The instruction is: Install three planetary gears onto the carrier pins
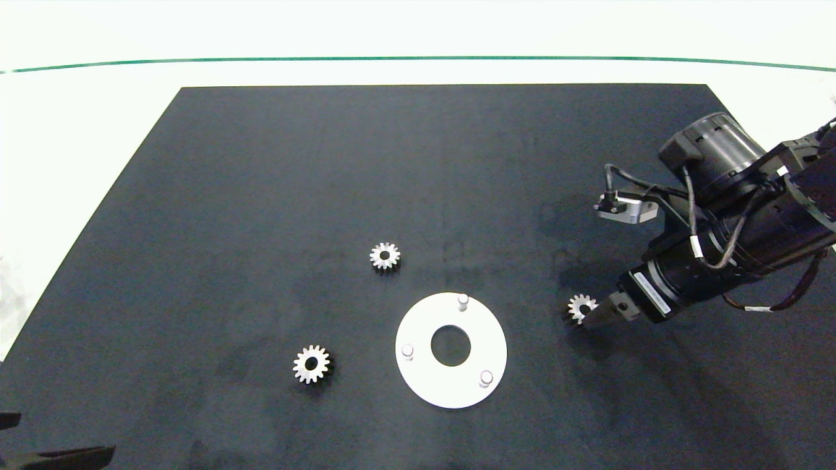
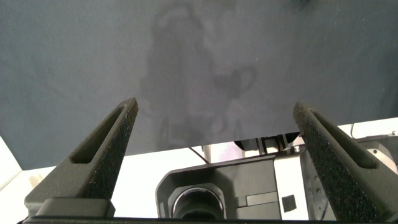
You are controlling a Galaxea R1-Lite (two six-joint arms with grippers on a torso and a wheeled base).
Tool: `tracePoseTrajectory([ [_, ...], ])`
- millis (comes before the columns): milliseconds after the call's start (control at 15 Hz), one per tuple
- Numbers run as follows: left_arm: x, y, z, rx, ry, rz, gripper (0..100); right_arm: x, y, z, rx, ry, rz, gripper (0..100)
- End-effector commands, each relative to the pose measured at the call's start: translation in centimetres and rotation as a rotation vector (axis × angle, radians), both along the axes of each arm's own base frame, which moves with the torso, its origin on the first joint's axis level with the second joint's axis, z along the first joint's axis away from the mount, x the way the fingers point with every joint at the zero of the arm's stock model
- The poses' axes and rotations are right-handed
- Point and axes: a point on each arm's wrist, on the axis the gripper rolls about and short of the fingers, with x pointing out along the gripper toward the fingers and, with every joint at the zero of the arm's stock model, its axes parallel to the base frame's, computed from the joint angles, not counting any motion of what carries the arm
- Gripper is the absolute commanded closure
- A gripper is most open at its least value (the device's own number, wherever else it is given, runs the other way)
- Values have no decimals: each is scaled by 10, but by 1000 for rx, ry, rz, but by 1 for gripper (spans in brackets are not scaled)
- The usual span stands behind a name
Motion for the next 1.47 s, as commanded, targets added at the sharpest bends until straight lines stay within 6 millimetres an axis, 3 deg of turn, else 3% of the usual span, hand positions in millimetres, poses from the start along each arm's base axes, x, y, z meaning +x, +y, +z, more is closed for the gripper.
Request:
tracePoseTrajectory([
  [67,-2,0,0,-1,-1,-1,0,11,5,-8,-71,2,-1,0],
  [400,-2,0,0,-1,-1,-1,0,13,21,3,-75,13,48,0],
  [733,-3,0,0,0,-4,2,0,10,36,-4,-126,28,122,0],
  [1467,-6,1,0,-2,-15,2,0,12,39,-6,-237,40,153,0],
])
